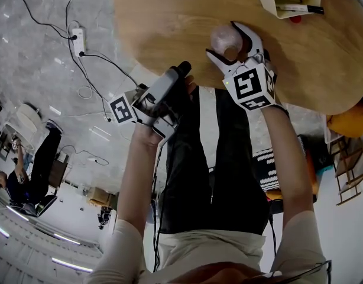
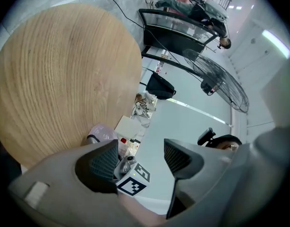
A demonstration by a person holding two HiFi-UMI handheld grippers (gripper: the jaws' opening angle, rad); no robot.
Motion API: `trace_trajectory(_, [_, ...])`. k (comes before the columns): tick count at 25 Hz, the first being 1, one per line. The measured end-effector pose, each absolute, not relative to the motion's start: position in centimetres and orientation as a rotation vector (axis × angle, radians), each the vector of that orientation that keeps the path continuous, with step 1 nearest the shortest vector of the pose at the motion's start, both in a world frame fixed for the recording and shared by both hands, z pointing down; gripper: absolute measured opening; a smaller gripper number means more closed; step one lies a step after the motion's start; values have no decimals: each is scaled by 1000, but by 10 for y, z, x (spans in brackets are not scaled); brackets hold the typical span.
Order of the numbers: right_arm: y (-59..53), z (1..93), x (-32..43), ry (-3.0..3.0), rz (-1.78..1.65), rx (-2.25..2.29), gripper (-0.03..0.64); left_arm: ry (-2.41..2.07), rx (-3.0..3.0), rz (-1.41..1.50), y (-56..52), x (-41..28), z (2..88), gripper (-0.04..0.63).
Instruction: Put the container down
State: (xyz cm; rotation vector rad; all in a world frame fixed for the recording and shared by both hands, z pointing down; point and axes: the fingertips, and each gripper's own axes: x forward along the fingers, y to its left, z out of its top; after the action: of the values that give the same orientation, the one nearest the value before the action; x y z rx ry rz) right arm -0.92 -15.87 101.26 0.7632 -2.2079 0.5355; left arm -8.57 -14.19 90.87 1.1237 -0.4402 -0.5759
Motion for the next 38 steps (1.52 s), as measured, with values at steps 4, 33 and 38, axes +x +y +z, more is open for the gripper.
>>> trace_trajectory(4, [-158,1003,-10,-2223,566,739,404,-438,1126,-588,-144,-88,893,298])
trace_trajectory(33, [-141,561,99,-2433,703,1027,330,-527,1752,-295,-150,-18,513,251])
trace_trajectory(38, [-117,495,105,-2480,604,1006,288,-648,1943,-257,-138,-26,441,216])
